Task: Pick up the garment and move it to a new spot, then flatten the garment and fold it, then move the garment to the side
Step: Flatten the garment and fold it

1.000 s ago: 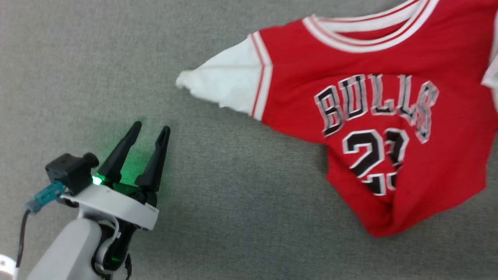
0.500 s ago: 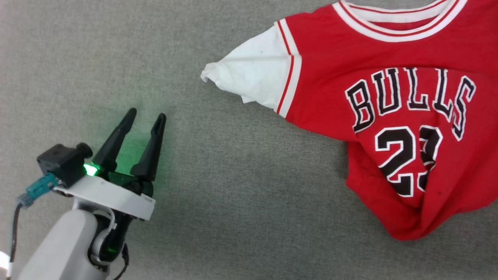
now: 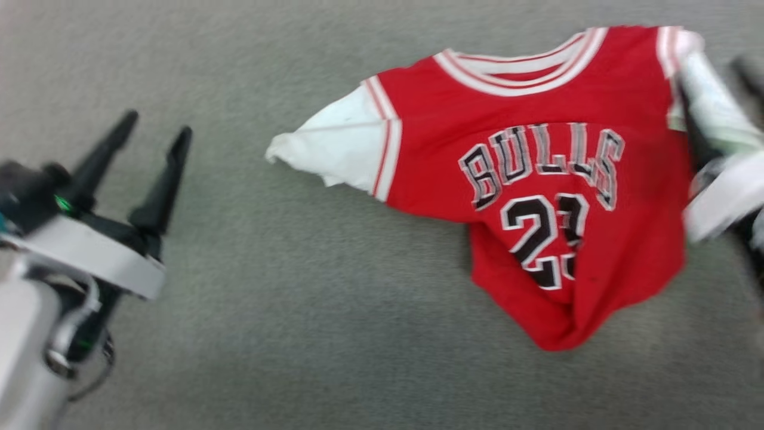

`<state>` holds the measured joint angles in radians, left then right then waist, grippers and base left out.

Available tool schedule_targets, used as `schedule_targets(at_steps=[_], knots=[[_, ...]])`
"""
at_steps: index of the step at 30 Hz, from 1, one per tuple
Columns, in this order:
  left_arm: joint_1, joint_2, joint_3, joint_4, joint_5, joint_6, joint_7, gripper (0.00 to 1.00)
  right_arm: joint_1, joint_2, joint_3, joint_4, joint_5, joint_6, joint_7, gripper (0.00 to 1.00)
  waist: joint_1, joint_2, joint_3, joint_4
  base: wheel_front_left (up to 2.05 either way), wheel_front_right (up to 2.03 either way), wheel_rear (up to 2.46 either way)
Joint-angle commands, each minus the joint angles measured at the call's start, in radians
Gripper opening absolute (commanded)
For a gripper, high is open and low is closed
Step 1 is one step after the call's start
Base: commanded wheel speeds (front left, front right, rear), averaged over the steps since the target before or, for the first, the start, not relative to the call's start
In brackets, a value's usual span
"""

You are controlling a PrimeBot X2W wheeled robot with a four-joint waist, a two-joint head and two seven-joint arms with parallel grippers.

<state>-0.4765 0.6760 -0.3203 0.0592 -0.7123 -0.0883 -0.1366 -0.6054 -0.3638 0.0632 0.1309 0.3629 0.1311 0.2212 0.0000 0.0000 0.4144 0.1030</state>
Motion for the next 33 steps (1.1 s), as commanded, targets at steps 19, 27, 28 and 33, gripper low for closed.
schedule_targets(at_steps=[19,27,28,33], knots=[[-0.460,0.195,-0.362,0.149,-0.216,-0.043,0.509,1.00,0.498,0.268,0.050,-0.423,-0.052,-0.001,-0.058,1.00,0.0000,0.0000,-0.048,-0.317,0.00,0.00,0.00],[-0.574,0.260,-0.536,0.229,-0.361,-0.043,0.671,1.00,0.516,0.285,0.078,-0.457,-0.065,-0.001,-0.054,1.00,0.0000,0.0000,-0.016,-0.370,0.00,0.00,0.00],[-0.585,0.266,-0.550,0.244,-0.390,-0.043,0.690,1.00,0.514,0.286,0.082,-0.459,-0.068,-0.001,-0.054,1.00,0.0000,0.0000,-0.012,-0.375,0.00,0.00,0.00],[-0.629,0.283,-0.616,0.287,-0.479,-0.043,0.760,1.00,0.512,0.289,0.098,-0.466,-0.075,-0.001,-0.053,1.00,0.0000,0.0000,0.005,-0.394,0.00,0.00,0.00]])
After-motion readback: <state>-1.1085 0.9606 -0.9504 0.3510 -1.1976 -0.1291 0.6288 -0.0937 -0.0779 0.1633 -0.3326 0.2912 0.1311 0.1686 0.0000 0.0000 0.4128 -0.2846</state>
